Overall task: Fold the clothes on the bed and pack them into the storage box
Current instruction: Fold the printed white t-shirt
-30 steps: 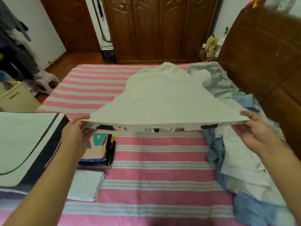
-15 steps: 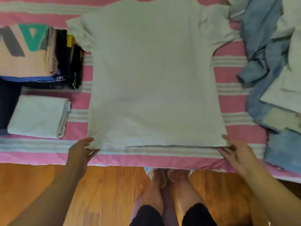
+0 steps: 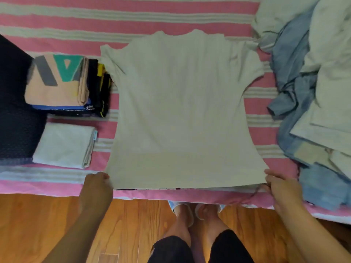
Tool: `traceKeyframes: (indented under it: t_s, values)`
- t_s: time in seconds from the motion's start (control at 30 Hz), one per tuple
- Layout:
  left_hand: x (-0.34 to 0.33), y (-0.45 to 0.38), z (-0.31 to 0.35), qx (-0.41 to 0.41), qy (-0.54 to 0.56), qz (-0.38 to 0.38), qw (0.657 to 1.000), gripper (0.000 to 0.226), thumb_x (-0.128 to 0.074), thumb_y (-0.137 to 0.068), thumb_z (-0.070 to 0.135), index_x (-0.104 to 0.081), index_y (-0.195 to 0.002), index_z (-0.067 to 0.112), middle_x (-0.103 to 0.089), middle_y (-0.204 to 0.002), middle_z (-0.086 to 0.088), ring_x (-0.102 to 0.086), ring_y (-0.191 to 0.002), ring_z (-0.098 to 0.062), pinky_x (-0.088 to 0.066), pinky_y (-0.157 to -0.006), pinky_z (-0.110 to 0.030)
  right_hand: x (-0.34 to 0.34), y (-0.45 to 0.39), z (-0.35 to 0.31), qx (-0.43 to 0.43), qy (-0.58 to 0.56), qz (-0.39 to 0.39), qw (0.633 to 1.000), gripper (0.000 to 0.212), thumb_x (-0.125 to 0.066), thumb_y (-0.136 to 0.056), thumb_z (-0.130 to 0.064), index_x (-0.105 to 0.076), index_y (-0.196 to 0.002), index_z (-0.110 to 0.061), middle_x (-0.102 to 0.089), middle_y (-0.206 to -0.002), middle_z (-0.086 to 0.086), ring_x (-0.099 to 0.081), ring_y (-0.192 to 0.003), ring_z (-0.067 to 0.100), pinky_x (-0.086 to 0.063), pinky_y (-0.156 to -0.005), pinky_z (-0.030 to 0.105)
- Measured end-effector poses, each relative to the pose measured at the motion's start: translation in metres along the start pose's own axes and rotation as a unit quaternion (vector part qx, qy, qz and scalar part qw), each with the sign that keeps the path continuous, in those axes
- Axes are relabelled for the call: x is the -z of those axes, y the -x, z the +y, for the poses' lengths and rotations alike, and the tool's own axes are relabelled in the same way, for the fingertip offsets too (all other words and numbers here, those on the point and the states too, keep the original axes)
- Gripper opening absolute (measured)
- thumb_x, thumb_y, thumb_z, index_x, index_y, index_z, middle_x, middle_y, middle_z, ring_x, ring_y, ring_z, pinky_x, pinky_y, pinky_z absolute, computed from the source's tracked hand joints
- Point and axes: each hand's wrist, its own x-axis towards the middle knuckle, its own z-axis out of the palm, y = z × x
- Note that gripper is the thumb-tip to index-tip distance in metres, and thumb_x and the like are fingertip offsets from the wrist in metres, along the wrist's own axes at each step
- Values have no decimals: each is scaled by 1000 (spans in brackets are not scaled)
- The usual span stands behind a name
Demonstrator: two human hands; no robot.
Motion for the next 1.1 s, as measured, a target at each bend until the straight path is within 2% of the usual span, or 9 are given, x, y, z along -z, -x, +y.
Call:
traceKeyframes:
  t_s: [0.17,0.27,0.4,0.5,0.67,0.77,0.83,1.0,1.1]
  values:
    - [83,115,169,-370,114,-167,907,86,-68,-88,54,-23,-158,32,-19,-161,4,-21,-148,-15,-30,-117,-33,9,119,-115,162,-81,-157,971,24,-62,-95,-4,-76,-99,-23,-76,-101,-6,-70,-100,15,-54,-96,37]
    - [161,147,264,-508,119,-25,853,64,-62,-94,38,-37,-151,24,-48,-140,-3,-54,-122,-23,-52,-92,-40,20,176,-196,239,-134,-298,914,22,-57,-100,-13,-75,-109,-22,-75,-113,-8,-65,-116,10,-46,-108,36]
    - [272,139,316,-435,199,14,878,13,-55,-93,15,-64,-102,15,-70,-90,-1,-65,-84,-21,-51,-72,-37,43,209,-256,286,-271,-404,826,48,-60,-98,-17,-45,-144,-20,-67,-130,0,-59,-125,13,-44,-108,34]
    - [351,148,343,-344,335,-57,875,14,-57,-94,13,-67,-96,3,-68,-79,-6,-69,-68,-20,-57,-57,-35,30,229,-263,420,-144,-323,836,74,-79,-83,-26,-38,-145,-29,-60,-132,-9,-60,-119,6,-52,-100,36]
    - [479,203,367,-233,623,-117,738,21,-38,-101,-9,-55,-106,1,-59,-92,-17,-71,-67,-23,-64,-59,-40,15,242,-270,446,10,-146,883,61,-69,-78,-45,-48,-134,-34,-64,-117,-17,-60,-104,11,-53,-91,38]
    - [537,201,359,-230,716,-100,652,31,-36,-101,-8,-64,-109,2,-64,-110,-22,-72,-91,-31,-64,-73,-44,38,223,-267,465,125,-126,868,4,-62,-87,-28,-65,-90,-28,-62,-78,-14,-63,-80,17,-47,-84,33]
    - [566,188,344,-209,760,-93,609,29,-39,-102,-5,-66,-107,1,-68,-109,-22,-73,-90,-32,-64,-72,-42,66,201,-261,485,231,-113,836,22,-60,-90,-24,-60,-68,-22,-57,-71,-11,-60,-76,20,-40,-71,30]
    - [603,166,313,-201,824,-94,522,26,-39,-104,0,-65,-107,-1,-65,-109,-23,-72,-91,-32,-62,-62,-36,123,200,-286,529,133,-207,812,9,-61,-90,-19,-60,-86,-11,-60,-118,-26,-51,-119,-7,-41,-98,28]
    - [606,179,316,-206,828,-113,510,27,-40,-105,2,-65,-111,0,-65,-108,-23,-70,-92,-33,-61,-57,-34,110,240,-320,538,-21,-238,808,71,-72,-75,-64,-49,-134,-32,-53,-133,-23,-48,-126,-5,-39,-105,28]
